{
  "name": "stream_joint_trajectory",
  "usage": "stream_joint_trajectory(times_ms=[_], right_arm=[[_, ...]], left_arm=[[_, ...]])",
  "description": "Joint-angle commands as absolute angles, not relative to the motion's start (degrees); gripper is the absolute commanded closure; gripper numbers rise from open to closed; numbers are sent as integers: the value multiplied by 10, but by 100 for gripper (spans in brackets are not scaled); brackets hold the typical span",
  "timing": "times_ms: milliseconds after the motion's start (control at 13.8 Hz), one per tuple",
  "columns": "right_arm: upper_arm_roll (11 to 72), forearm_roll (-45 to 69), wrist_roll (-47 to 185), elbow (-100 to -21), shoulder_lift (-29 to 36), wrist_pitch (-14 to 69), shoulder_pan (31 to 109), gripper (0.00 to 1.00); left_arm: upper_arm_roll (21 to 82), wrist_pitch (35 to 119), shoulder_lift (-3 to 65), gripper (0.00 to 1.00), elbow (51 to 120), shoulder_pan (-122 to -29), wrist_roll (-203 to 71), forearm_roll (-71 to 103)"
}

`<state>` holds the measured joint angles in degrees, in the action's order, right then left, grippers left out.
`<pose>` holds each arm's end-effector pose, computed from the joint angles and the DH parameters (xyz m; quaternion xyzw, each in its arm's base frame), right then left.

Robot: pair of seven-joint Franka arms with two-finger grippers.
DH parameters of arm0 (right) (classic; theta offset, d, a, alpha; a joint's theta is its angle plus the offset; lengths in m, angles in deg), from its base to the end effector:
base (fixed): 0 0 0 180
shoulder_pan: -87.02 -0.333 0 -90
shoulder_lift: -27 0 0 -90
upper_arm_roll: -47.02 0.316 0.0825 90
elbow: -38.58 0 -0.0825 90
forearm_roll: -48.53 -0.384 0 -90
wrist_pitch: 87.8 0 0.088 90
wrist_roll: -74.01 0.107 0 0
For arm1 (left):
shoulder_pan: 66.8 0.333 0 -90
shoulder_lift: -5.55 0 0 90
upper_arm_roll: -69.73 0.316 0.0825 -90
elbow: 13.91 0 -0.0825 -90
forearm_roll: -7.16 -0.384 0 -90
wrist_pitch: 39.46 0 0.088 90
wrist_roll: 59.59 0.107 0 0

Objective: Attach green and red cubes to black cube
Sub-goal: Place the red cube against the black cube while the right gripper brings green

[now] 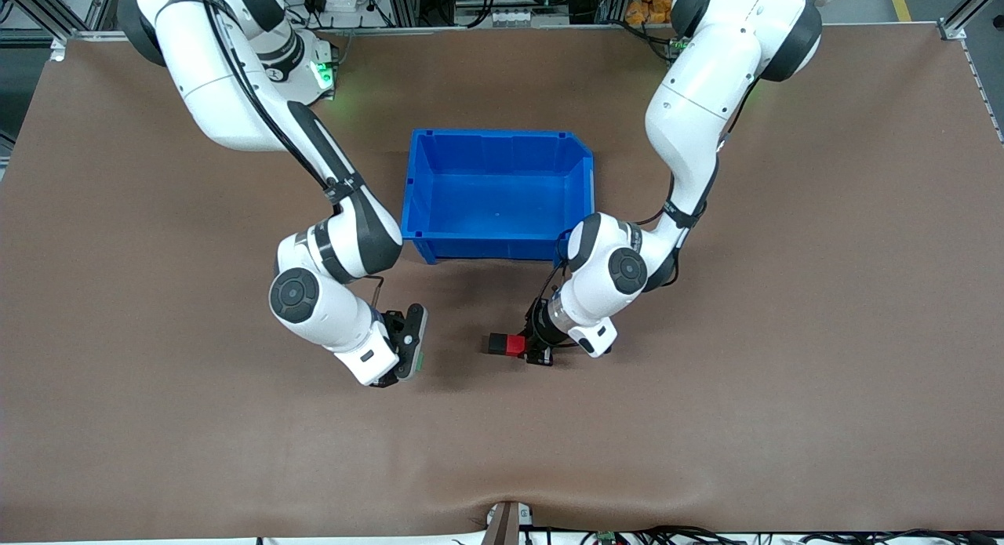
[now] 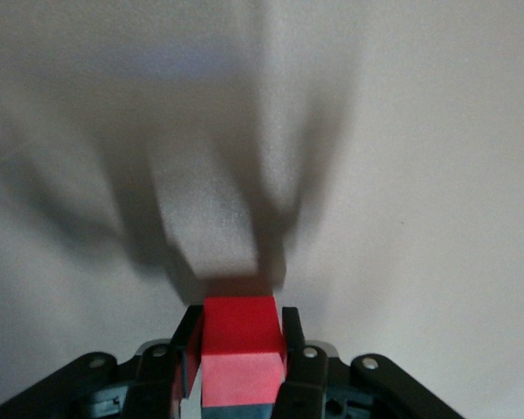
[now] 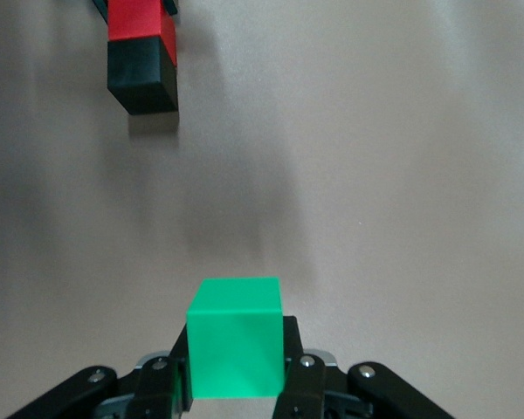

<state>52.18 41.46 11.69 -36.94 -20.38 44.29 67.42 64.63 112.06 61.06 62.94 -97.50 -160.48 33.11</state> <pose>0.6959 0.3050 0.2574 -0.7566 -0.6438 -0.1025 0.0504 0.6357 -0.4225 0.1730 0.6939 0.6811 -0.0996 0.2115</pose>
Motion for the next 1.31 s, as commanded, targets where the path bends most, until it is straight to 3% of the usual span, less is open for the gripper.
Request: stream_joint_trajectory(times_ms=[0, 145, 291, 581, 1235], right_arm=[[516, 424, 157, -349, -221, 445, 655, 98], [515, 428, 191, -349, -233, 463, 642, 97], [512, 434, 206, -349, -240, 470, 632, 97], [487, 437, 233, -346, -257, 489, 598, 97], [424, 437, 259, -280, -310, 487, 527, 95]], left_arm=[[656, 1136, 625, 76, 618, -988, -1613, 334], [657, 1137, 625, 39, 619, -990, -1613, 333], [658, 1137, 623, 10, 619, -991, -1613, 330], [660, 1133, 613, 0, 621, -987, -1617, 278], [660, 1013, 570, 0, 620, -954, -1587, 186]])
